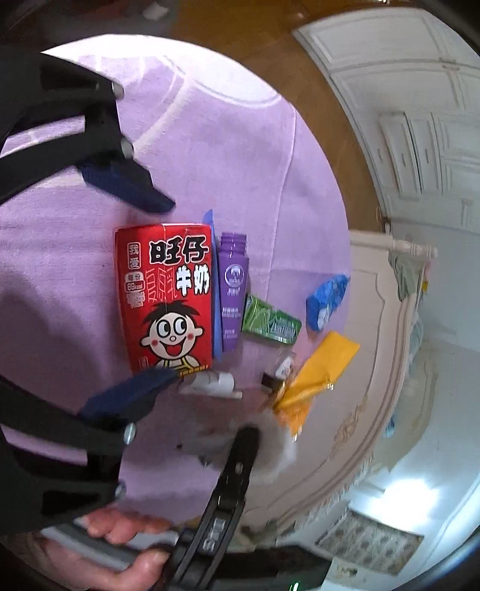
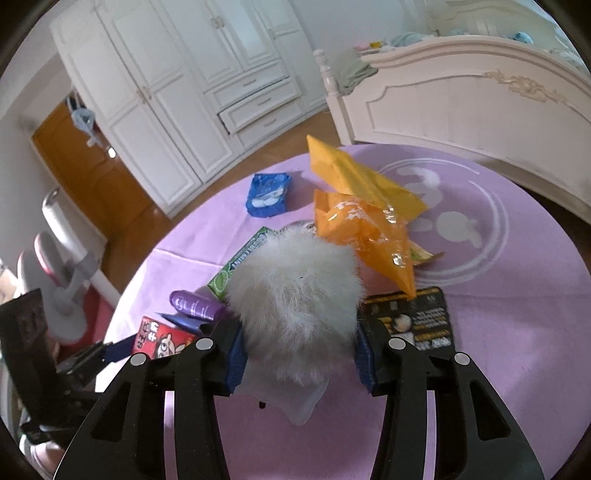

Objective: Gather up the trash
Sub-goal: 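Grasp the white fluffy item with right gripper while left grasps another red Wangzai box, then carry the red box and fluffy item with both grippers over the bin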

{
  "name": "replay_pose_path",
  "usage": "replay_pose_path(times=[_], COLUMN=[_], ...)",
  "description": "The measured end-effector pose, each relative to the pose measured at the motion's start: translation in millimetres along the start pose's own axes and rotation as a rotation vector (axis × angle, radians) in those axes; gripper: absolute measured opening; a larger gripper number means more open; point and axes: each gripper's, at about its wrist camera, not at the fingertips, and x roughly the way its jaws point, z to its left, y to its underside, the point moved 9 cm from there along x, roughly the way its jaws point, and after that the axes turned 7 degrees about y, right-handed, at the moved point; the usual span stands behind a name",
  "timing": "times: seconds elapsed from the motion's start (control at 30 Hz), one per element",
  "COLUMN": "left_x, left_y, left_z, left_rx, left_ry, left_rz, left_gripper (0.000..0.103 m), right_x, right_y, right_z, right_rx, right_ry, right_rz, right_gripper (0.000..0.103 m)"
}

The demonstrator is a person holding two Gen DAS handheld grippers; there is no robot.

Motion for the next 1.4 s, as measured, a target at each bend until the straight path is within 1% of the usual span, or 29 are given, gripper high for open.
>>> replay_pose_path(times=[0.03, 0.13, 0.2, 0.33, 0.37, 0.4, 0.47, 0.5, 0.53, 0.6, 0.67, 0.83, 1.07, 1.27, 1.4], left_x=[2, 6, 13, 20, 23, 26, 30, 28, 25, 15, 7, -5, -16, -12, -1], left_y=[0, -2, -3, -2, -1, 1, 3, 2, 1, -5, -7, -7, -18, -36, -47], left_z=[-1, -8, -14, -23, -24, -24, -21, -19, -18, -19, -21, -29, -60, -101, -138], left_rx=[0.0, 0.013, 0.035, 0.089, 0.104, 0.112, 0.079, 0.056, 0.049, 0.056, 0.069, 0.087, 0.14, 0.196, 0.251], left_ry=[-0.018, -0.022, -0.035, -0.069, -0.08, -0.073, -0.023, 0.005, 0.016, 0.043, 0.05, 0.066, 0.1, 0.164, 0.227], left_rz=[0.002, 0.007, 0.024, 0.043, 0.058, 0.079, 0.098, 0.088, 0.074, 0.021, -0.017, -0.038, -0.069, -0.098, -0.108], left_gripper=[0.095, 0.095, 0.098, 0.098, 0.098, 0.096, 0.091, 0.091, 0.091, 0.091, 0.091, 0.091, 0.091, 0.091, 0.091], right_x=[-2, -7, -8, -9, -9, -9, -10, -11, -13, -18, -23, -42, -66, -90, -107], right_y=[0, 4, 7, 12, 14, 15, 17, 17, 17, 17, 17, 16, 16, 17, 18], right_z=[-2, -5, -5, -5, -5, -5, -7, -7, -9, -13, -18, -36, -72, -99, -126], right_rx=[0.004, 0.005, 0.009, 0.008, 0.006, 0.006, 0.011, 0.013, 0.018, 0.031, 0.044, 0.09, 0.168, 0.226, 0.269], right_ry=[-0.001, -0.003, -0.01, -0.018, -0.018, -0.02, -0.026, -0.027, -0.031, -0.039, -0.046, -0.057, -0.061, -0.06, -0.025], right_rz=[-0.002, 0.001, 0.007, 0.016, 0.015, 0.015, 0.013, 0.01, 0.007, -0.004, -0.016, -0.055, -0.104, -0.155, -0.192], right_gripper=[0.047, 0.047, 0.047, 0.048, 0.048, 0.048, 0.048, 0.048, 0.048, 0.048, 0.047, 0.047, 0.047, 0.047, 0.048])
